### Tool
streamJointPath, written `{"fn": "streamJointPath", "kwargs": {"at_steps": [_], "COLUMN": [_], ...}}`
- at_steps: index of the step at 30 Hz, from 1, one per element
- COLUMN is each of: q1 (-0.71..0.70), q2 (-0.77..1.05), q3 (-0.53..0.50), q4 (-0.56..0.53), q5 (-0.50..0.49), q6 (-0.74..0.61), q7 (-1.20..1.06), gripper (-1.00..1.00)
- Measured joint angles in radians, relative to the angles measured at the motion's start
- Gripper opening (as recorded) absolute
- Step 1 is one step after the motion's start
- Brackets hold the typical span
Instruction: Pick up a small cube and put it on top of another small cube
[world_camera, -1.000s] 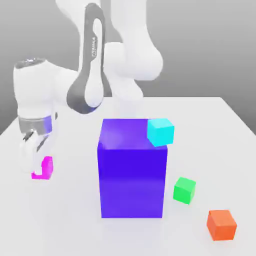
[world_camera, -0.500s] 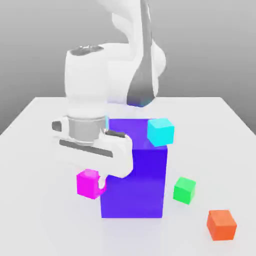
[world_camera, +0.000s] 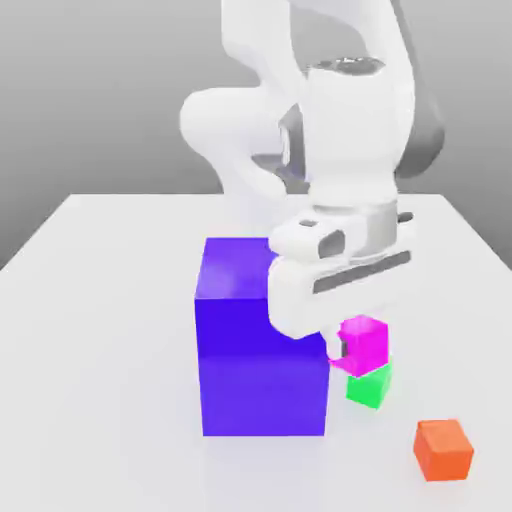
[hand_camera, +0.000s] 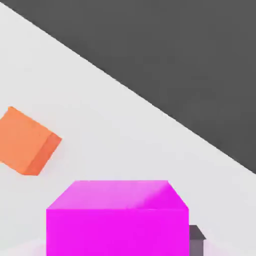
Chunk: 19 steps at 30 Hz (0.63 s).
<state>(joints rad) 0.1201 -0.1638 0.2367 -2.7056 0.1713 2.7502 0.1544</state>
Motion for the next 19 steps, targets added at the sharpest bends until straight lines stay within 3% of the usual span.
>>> {"fn": "streamJointPath", "kwargs": {"at_steps": [3,8,12,15,16,19], "q1": [0.069,0.152,0.136,0.116,0.126,0.121], "q2": [-0.021,-0.066,0.042,0.152,0.187,0.187], "q3": [0.016,0.039,0.05,0.044,0.021,0.021], "q4": [-0.032,-0.176,-0.201,-0.198,-0.196,-0.196], "q5": [0.005,-0.019,-0.068,-0.16,-0.202,-0.202], "q6": [-0.021,-0.064,0.038,0.14,0.172,0.172], "q7": [-0.15,-0.369,-0.358,-0.296,-0.267,-0.267], "gripper": [-1.0,-1.0,-1.0,-1.0,1.0,1.0]}}
